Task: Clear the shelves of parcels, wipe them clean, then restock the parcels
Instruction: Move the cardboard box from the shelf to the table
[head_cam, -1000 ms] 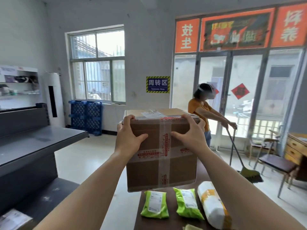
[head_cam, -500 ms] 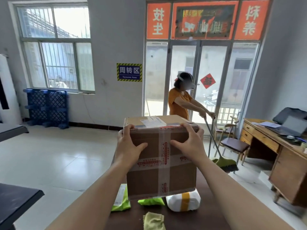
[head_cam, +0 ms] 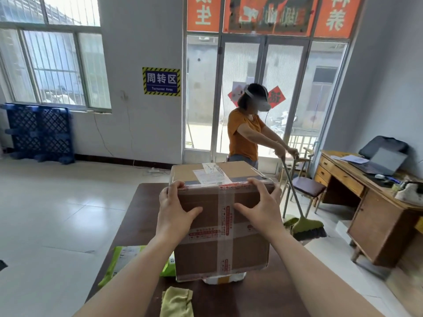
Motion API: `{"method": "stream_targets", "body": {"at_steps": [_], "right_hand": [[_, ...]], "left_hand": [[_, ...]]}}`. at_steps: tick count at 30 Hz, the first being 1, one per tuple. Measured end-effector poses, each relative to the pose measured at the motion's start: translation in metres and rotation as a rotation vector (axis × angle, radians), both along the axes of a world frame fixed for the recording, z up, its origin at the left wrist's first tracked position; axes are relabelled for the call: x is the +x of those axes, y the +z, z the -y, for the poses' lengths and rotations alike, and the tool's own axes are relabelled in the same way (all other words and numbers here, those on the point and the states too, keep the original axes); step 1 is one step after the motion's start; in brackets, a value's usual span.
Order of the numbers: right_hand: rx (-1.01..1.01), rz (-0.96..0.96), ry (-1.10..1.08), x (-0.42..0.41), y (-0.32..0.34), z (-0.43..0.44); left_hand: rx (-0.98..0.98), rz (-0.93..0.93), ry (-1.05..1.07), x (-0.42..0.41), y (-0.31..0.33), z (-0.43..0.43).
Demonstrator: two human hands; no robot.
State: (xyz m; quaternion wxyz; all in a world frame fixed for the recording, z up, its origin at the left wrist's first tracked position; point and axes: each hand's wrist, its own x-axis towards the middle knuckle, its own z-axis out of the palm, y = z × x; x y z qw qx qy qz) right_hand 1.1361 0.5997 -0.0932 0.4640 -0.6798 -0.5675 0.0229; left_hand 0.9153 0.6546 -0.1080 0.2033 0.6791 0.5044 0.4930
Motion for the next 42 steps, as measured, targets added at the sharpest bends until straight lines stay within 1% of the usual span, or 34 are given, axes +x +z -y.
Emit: {"method": "stream_targets", "body": {"at_steps": [6,12,16,20,27,30,37,42], "right_hand": [[-0.008,-0.032,0.001,0.022,-0.022,0.002],[0.019,-0.03,-0.038,0.041,-0.034,0.014],[0.021,-0.004,-0.115,0.056,-0.039,0.032],[0.01,0.02,-0.234,0.071,-0.048,0.059],[-0.074,0.02,-0.404,0.094,-0.068,0.103],[-0.11,-0.009,-0.461,0.098,-0.081,0.117],[-0.097,-0.089,-0.554,0.122,-0.091,0.149],[-0.129,-0.075,-0.573,0.13,-0.097,0.149]], "left_hand": [[0.002,-0.017,-0.006,0.024,-0.021,0.003],[0.001,-0.005,-0.06,0.044,-0.031,0.006],[-0.015,0.02,-0.129,0.062,-0.036,0.013],[-0.046,0.005,-0.212,0.084,-0.041,0.024],[-0.123,-0.042,-0.332,0.123,-0.063,0.041],[-0.148,-0.062,-0.39,0.135,-0.074,0.045],[-0.119,-0.077,-0.527,0.173,-0.073,0.055],[-0.16,-0.105,-0.541,0.185,-0.085,0.056]]}}
